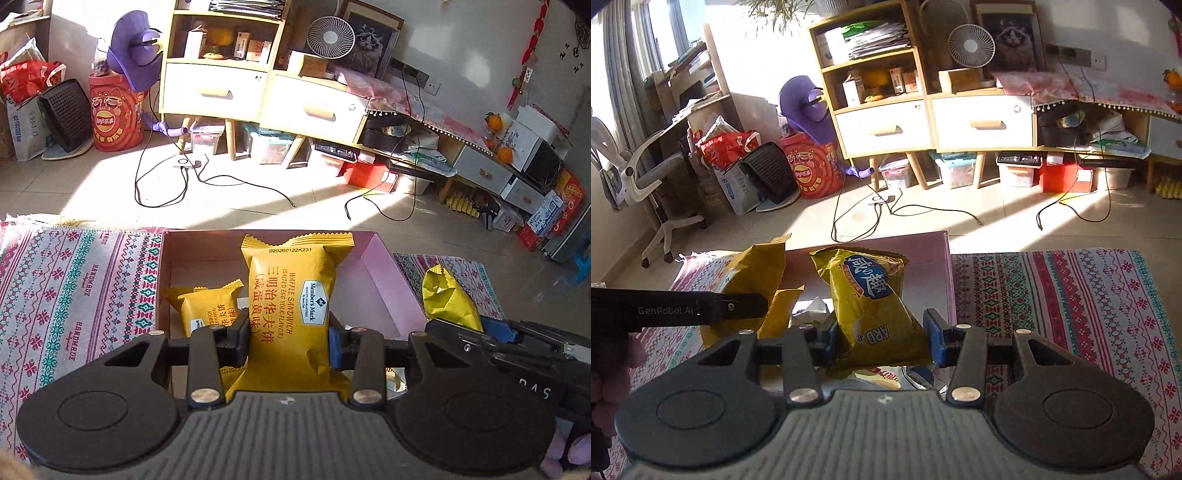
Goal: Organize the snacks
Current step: 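Carry both held packs over the pink box, then lower both packs into the pink box and open both grippers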
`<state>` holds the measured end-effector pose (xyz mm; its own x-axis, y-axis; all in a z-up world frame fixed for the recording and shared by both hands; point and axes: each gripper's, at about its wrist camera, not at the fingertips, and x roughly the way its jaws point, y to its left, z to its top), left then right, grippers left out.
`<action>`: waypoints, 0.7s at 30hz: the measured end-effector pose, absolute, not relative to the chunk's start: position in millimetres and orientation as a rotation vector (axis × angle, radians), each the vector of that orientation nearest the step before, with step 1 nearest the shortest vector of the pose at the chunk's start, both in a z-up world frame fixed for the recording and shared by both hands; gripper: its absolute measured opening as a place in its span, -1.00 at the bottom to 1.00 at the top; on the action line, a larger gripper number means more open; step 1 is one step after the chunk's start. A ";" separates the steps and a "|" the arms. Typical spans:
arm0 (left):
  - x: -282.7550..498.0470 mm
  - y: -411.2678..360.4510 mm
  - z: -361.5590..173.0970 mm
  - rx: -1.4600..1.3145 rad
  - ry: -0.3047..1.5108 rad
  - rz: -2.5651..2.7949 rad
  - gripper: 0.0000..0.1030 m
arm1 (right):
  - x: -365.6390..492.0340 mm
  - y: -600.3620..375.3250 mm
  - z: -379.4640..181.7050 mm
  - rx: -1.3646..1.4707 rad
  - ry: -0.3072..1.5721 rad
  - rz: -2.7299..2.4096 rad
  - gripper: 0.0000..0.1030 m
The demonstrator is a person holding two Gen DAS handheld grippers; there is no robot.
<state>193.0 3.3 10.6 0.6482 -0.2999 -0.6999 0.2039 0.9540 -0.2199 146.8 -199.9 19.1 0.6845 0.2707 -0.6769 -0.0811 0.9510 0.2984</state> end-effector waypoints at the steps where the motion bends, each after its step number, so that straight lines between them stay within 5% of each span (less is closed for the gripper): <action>1: 198.5 -0.4 8.1 -0.110 0.823 -0.288 -0.12 | 151.1 -200.8 15.6 0.269 0.802 0.194 -0.18; 21: 240.8 -33.7 -12.0 -0.143 0.906 -0.354 -0.09 | 169.8 -206.9 8.0 0.286 0.816 0.126 -0.06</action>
